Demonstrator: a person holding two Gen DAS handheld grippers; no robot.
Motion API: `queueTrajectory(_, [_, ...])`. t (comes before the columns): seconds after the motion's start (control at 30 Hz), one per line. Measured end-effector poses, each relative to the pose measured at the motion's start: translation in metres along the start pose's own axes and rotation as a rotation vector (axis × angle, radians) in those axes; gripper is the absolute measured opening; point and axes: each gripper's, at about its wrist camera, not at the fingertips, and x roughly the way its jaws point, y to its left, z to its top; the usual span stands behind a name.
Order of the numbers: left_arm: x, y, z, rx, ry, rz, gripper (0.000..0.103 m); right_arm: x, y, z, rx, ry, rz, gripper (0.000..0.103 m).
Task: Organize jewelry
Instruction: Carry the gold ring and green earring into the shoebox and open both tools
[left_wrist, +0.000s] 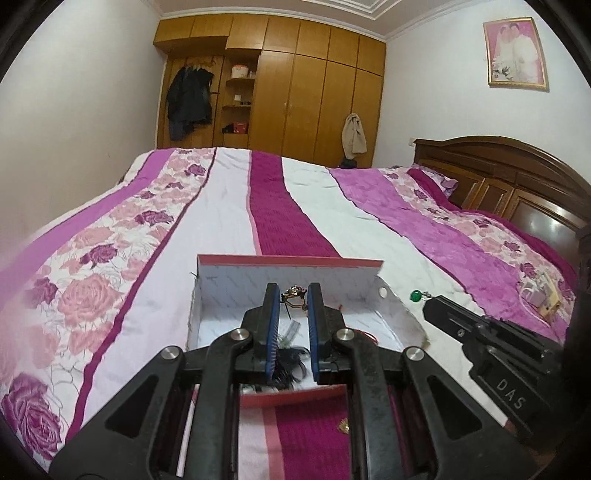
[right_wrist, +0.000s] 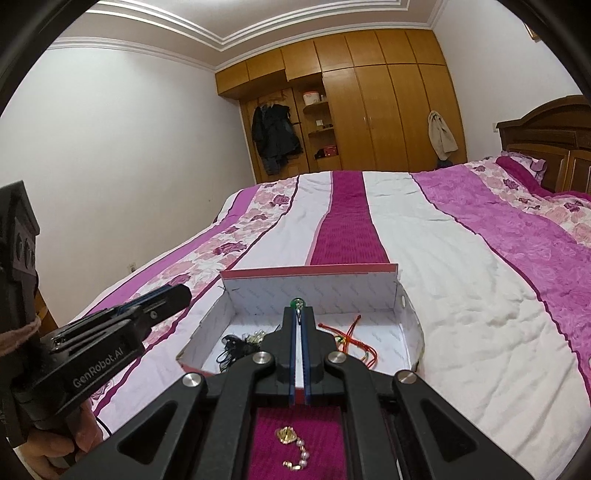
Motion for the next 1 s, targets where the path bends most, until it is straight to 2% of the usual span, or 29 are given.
queueTrajectory(0.3, [0.036,0.015,-0.005,-0.024,0.030,0.046,0.006,0.034,-0.015,0.003,-0.002,0.020,-0.044,0.004])
queueTrajectory(0.53, [0.063,0.025,-0.015,-0.034,0.072,0.075,0.006,0.067,-0.031,-0.003,0.004,0.069,-0.082,0.004])
queueTrajectory(0.9, [0.099,0.045,-0.030,-0.074,0.211,0.124,0.007,0.105,-0.046,-0.024,0.019,0.180,-0.096,0.004])
queueTrajectory(1.0, [0.103,0.047,-0.031,-0.074,0.236,0.134,0.009,0.111,-0.051,-0.026,0.042,0.209,-0.096,0.004])
